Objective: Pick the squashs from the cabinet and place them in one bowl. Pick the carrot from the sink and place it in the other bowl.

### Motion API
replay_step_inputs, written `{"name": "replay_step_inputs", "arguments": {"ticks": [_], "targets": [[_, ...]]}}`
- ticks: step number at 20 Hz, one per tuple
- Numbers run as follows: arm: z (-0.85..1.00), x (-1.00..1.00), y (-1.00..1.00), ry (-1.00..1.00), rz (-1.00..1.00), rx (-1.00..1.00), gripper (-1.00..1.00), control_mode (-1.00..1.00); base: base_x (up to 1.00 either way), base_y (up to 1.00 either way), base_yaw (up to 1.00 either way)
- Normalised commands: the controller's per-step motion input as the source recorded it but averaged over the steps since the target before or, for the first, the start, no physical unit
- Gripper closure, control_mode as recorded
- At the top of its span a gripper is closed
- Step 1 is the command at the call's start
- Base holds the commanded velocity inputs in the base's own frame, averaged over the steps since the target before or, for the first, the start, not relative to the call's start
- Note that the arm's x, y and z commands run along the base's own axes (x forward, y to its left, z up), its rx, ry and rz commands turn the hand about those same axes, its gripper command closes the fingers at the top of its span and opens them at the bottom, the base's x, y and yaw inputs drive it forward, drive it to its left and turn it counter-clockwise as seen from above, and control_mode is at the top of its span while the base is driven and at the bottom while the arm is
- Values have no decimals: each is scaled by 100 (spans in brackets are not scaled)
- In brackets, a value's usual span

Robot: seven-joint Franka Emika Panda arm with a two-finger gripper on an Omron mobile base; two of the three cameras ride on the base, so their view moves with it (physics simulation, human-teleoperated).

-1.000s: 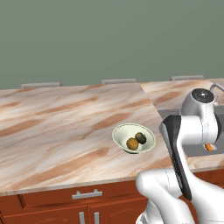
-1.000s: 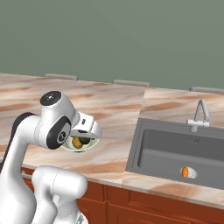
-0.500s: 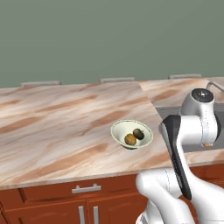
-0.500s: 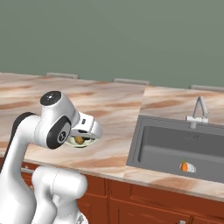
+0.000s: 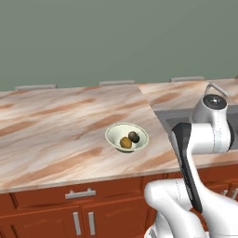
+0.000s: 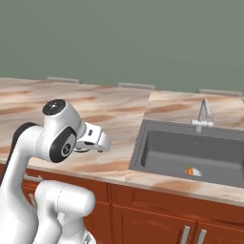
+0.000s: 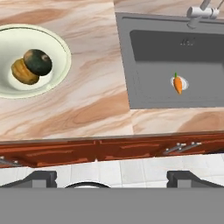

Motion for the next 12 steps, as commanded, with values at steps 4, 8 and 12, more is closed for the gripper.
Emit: {"name": "replay_step_inputs", "arguments": {"ticks": [4,8,12], "targets": [[0,0,0,0,0,0,-100,100,-12,-62,0],[0,0,0,0,0,0,-100,100,-10,-62,0],[0,0,0,0,0,0,-100,100,-11,-62,0]]}}
